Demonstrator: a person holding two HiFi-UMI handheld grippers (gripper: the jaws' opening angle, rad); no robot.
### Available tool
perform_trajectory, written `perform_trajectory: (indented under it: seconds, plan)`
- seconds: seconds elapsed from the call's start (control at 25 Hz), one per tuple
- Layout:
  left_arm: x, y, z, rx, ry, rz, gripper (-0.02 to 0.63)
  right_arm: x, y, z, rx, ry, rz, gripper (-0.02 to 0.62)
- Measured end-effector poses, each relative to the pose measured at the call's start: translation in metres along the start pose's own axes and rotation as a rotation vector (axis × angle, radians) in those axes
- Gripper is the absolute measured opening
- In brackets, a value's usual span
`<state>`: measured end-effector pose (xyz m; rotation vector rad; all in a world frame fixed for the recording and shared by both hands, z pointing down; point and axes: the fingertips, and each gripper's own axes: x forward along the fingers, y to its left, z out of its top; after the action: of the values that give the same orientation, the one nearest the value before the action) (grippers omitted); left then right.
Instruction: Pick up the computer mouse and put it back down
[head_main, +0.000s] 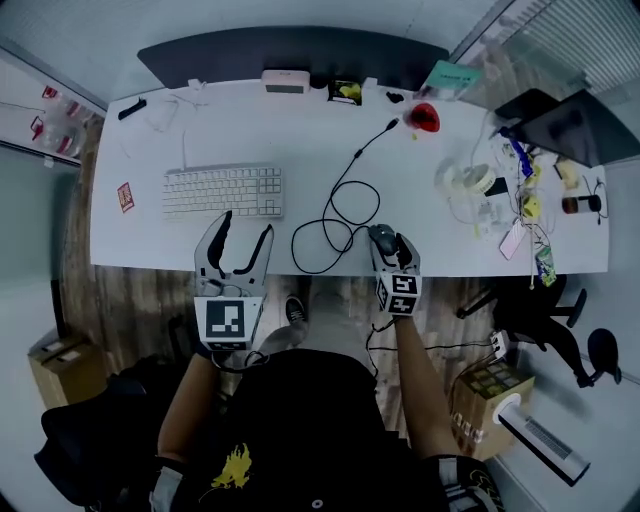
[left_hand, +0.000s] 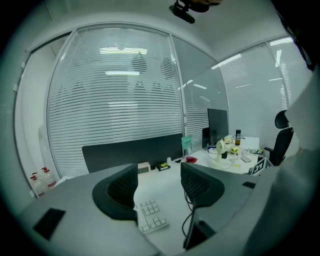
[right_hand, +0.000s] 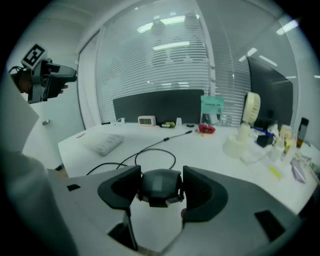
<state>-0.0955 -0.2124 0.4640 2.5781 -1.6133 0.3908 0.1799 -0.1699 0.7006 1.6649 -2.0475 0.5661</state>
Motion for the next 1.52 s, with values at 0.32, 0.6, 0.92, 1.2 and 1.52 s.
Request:
perform_trajectory:
  seconds: [0.32,0.6,0.92,1.2,1.52]
  plan:
    - [-0.019,-0.018,-0.002,-0.004,-0.012,-0.031,0.267,-0.007,0.013,-0.068,0.089,0.130,-0.049,0.328]
    - [-0.075,-0.041,0.003,0.014,-0.049,-0.054,0.255,-0.097,0.026,0.035,0.104,-0.167,-0.068,0.244]
    - [-0.141,-0.067,0.046,-0.012,-0.209,-0.121,0.126,-0.298,0.068,0.165,0.023,-0.577,-0.109,0.017]
    - [-0.189,-0.103,0.079,-0.042,-0.290,-0.130,0.012,-0.382,0.074,0.181,-0.040,-0.636,-0.118,0.015]
    - [-0.243,-0.143,0.089,0.093,-0.224,-0.032,0.012,-0.457,0.042,0.165,-0.057,-0.693,-0.113,0.014]
